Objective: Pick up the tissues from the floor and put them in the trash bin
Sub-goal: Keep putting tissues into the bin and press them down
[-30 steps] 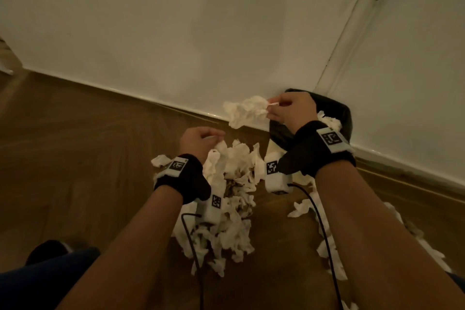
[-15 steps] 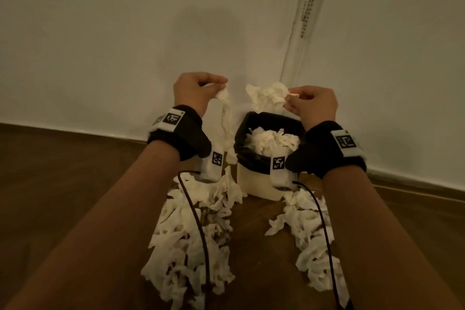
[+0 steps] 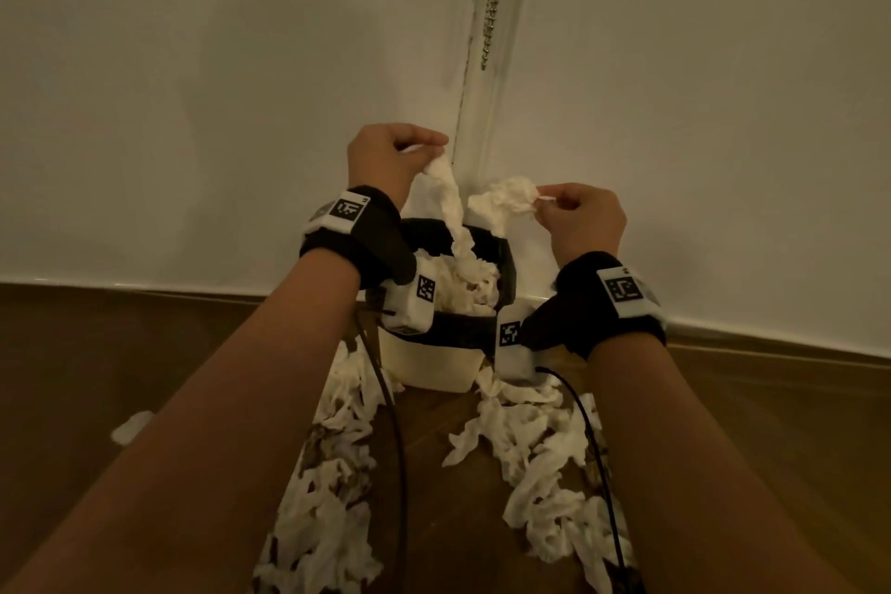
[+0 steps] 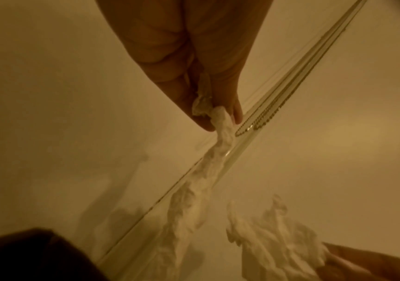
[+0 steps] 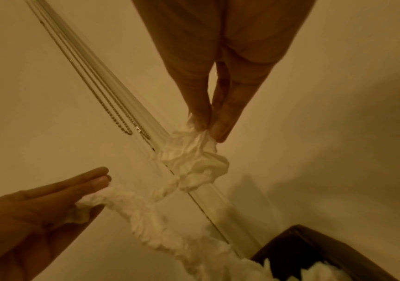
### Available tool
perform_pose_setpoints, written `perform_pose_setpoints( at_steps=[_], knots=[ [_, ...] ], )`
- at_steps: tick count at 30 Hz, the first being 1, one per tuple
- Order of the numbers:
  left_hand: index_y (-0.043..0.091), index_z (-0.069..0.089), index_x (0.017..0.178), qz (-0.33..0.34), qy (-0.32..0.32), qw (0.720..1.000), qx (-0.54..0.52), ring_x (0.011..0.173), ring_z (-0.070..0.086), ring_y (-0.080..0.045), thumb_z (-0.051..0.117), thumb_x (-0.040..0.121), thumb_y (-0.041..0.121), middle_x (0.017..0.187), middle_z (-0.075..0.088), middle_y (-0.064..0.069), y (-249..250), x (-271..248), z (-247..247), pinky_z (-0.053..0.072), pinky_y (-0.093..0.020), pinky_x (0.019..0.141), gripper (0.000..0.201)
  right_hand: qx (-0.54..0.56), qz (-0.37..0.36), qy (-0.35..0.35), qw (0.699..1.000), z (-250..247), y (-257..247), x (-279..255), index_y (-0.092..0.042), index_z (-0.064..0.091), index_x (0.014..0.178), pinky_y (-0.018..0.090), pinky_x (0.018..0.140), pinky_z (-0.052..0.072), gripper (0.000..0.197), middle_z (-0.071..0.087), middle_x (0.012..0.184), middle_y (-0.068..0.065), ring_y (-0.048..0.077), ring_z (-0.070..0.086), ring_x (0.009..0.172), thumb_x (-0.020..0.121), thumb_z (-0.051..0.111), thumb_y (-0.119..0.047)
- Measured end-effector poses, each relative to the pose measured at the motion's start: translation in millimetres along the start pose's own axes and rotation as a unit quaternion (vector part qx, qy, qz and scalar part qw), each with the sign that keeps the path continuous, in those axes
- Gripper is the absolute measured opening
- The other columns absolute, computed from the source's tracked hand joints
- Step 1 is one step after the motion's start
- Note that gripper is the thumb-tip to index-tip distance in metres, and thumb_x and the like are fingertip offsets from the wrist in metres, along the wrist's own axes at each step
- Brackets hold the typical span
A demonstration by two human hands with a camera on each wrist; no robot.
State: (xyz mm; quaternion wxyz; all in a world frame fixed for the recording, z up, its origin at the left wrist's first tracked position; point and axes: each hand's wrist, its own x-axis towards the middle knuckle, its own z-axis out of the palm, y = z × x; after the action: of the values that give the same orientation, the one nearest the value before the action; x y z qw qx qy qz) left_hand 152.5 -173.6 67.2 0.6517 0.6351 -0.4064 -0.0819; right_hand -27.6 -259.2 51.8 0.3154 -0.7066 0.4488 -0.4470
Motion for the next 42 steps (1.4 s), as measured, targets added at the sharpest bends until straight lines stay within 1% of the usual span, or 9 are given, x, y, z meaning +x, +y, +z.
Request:
perform_pose_setpoints(
  at_steps=[5,10,17,19,21,24,28,36,42],
  knots=[
    [0.024,0.072,0.083,-0.01,0.019,0.993,0.113,0.09,0.053,-0.01,0.071,0.08,0.016,0.099,0.055,-0.004,-45,-10,20,0.038,-0.011,0.082,0.008,-0.051,0.019,-0.005,0.999,26,21,-1,-0.013,0.074,0.093,0.014,0.066,0.041,0.013,0.067,0.08,0.002,0.013,0.059,0.071,0.084,0.066,-0.016],
    [0.014,0.072,0.091,-0.023,-0.087,0.958,0.272,0.082,0.053,-0.018,0.064,0.085,0.016,0.087,0.051,-0.002,-81,-26,26,0.038,-0.019,0.072,0.01,-0.171,0.004,-0.107,0.979,53,41,-11,-0.013,0.074,0.094,0.023,0.079,0.048,0.016,0.071,0.095,0.008,0.022,0.066,0.088,0.086,0.061,-0.014],
    [0.015,0.062,0.115,-0.026,-0.3,0.824,0.48,0.104,0.058,-0.027,0.043,0.097,0.026,0.114,0.062,-0.01,-103,-53,35,0.046,-0.035,0.086,0.028,-0.303,-0.005,-0.33,0.894,75,47,-28,-0.009,0.061,0.123,0.029,0.099,0.039,0.035,0.056,0.13,0.014,0.027,0.05,0.121,0.092,0.046,-0.005],
    [0.017,0.054,0.125,-0.045,-0.335,0.802,0.493,0.113,0.053,-0.029,0.038,0.098,0.025,0.125,0.056,-0.011,-102,-57,34,0.043,-0.038,0.095,0.032,-0.358,0.018,-0.406,0.84,80,43,-32,-0.007,0.048,0.136,0.03,0.105,0.035,0.039,0.046,0.14,0.016,0.028,0.043,0.129,0.097,0.043,-0.011],
    [0.018,0.046,0.13,-0.056,-0.339,0.82,0.458,0.114,0.052,-0.031,0.037,0.098,0.021,0.13,0.051,-0.013,-98,-60,27,0.04,-0.037,0.096,0.034,-0.396,0.046,-0.425,0.813,81,40,-35,-0.009,0.039,0.142,0.034,0.111,0.03,0.044,0.037,0.146,0.014,0.029,0.036,0.134,0.099,0.042,-0.017],
    [0.02,0.053,0.119,-0.002,-0.202,0.904,0.377,0.096,0.057,-0.028,0.038,0.096,0.019,0.119,0.051,-0.009,-94,-69,3,0.044,-0.037,0.088,0.027,-0.37,-0.032,-0.269,0.889,75,40,-48,-0.017,0.057,0.126,0.038,0.103,0.039,0.036,0.05,0.132,0.01,0.029,0.046,0.121,0.092,0.048,-0.015],
    [0.025,0.055,0.108,0.025,-0.065,0.938,0.34,0.087,0.058,-0.019,0.044,0.094,0.022,0.108,0.051,0.001,-98,-90,-36,0.044,-0.038,0.086,0.019,-0.304,-0.131,-0.134,0.934,81,28,-77,-0.02,0.061,0.115,0.037,0.096,0.038,0.026,0.056,0.12,0.006,0.025,0.047,0.113,0.094,0.046,-0.024],
    [0.029,0.056,0.102,-0.101,-0.056,0.926,0.359,0.084,0.061,-0.017,0.05,0.09,0.023,0.095,0.062,0.007,-142,-163,-105,0.046,-0.043,0.089,0.014,-0.259,-0.133,-0.275,0.917,126,44,-156,-0.017,0.063,0.105,0.035,0.093,0.037,0.023,0.059,0.109,0.006,0.025,0.047,0.11,0.096,0.045,-0.028],
    [0.03,0.057,0.105,-0.182,-0.09,0.905,0.374,0.079,0.058,-0.015,0.05,0.091,0.022,0.085,0.059,0.007,-176,-215,-131,0.048,-0.03,0.072,0.017,-0.244,-0.002,-0.448,0.86,155,66,-193,-0.012,0.067,0.096,0.031,0.076,0.047,0.02,0.067,0.1,0.012,0.029,0.061,0.096,0.093,0.051,-0.023]
  ],
)
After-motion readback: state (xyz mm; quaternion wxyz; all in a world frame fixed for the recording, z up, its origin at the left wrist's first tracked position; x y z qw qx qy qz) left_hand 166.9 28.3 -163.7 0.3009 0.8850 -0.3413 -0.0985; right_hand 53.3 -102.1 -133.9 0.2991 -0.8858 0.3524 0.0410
